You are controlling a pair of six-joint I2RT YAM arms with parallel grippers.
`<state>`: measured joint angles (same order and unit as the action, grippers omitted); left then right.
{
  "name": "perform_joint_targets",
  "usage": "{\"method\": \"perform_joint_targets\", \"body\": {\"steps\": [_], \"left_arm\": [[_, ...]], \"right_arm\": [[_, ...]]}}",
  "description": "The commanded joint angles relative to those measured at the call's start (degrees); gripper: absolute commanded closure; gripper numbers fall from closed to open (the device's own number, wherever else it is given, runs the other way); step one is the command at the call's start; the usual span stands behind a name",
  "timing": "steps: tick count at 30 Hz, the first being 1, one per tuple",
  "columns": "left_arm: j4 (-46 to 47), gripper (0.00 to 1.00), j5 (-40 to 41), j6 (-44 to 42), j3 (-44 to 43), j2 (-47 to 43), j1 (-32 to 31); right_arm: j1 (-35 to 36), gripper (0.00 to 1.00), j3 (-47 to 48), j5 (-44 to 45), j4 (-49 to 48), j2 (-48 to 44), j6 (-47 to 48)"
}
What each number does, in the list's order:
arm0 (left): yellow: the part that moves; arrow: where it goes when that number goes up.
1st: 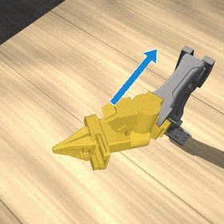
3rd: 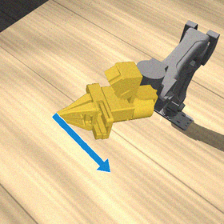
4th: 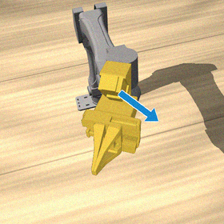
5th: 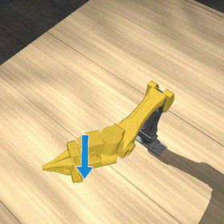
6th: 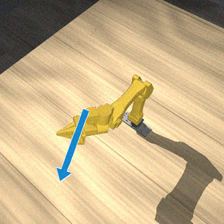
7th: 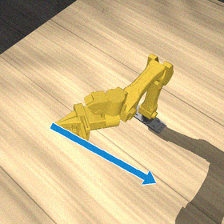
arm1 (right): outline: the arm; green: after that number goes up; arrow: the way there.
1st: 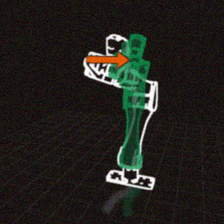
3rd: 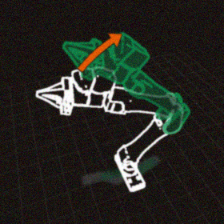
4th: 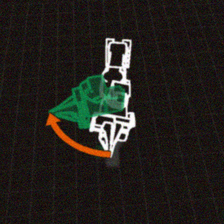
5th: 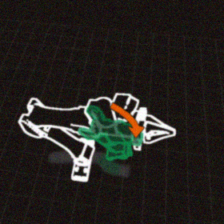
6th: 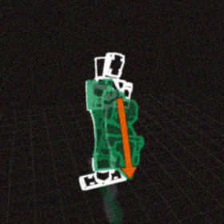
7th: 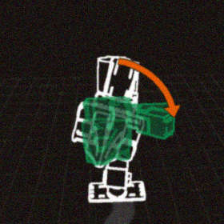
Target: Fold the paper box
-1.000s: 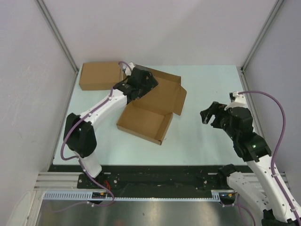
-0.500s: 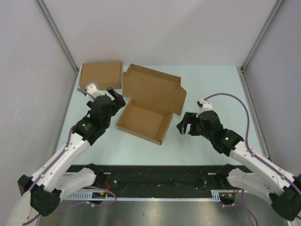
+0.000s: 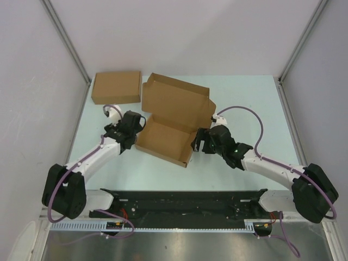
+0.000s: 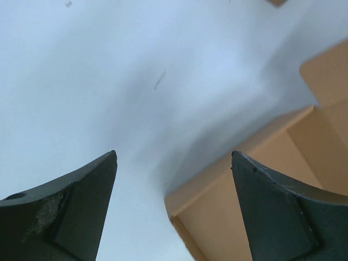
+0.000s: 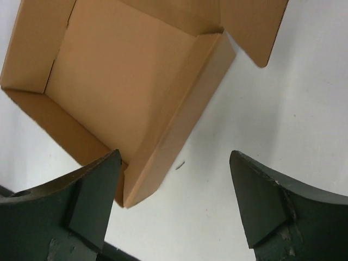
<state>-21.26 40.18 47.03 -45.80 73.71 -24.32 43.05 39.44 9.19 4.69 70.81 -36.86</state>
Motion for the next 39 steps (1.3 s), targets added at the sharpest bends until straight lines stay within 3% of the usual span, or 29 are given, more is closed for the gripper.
{"method": "perform_joint_targets", "body": {"steps": [1, 11, 18, 27, 32, 33, 36, 38, 39], "left_arm": [[9.6, 0.12, 0.2, -3.2, 0.5, 0.2, 3.8], [17.6, 0.23, -10.8, -5.9, 1.5, 9.5, 4.5], [20.6, 0.45, -16.2, -3.9, 6.7, 6.5, 3.1], [20.0, 0.51, -18.4, -0.5, 10.2, 2.6, -2.1], [20.1, 0.51, -18.4, 1.3, 12.1, 1.3, -4.4], [19.9, 0.50, -18.1, 1.8, 12.2, 1.1, -4.9], [19.8, 0.48, -17.6, 3.2, 13.6, 0.0, -5.2], [19.8, 0.48, -17.8, 3.6, 14.1, -0.8, -5.3], [20.0, 0.48, -17.9, 3.9, 14.3, -1.1, -5.3]], "right_arm": [[-1.2, 0.14, 0.9, 2.2, -6.9, 2.6, -1.2], [-3.1, 0.22, 5.6, 0.3, -9.0, 12.5, 0.7], [-2.4, 0.46, 6.3, -1.1, -10.0, 15.9, 1.0], [-1.9, 0.54, 7.1, 0.4, -5.7, 17.4, 2.1], [-1.3, 0.54, 8.8, 4.1, 0.2, 18.4, 4.2], [-1.1, 0.44, 8.9, 4.7, 1.0, 18.1, 4.4], [-1.0, 0.33, 9.2, 7.2, 3.6, 17.6, 5.6], [-1.2, 0.34, 9.8, 7.9, 5.6, 18.0, 6.7], [-1.6, 0.40, 10.0, 7.8, 5.9, 18.4, 7.2]]}}
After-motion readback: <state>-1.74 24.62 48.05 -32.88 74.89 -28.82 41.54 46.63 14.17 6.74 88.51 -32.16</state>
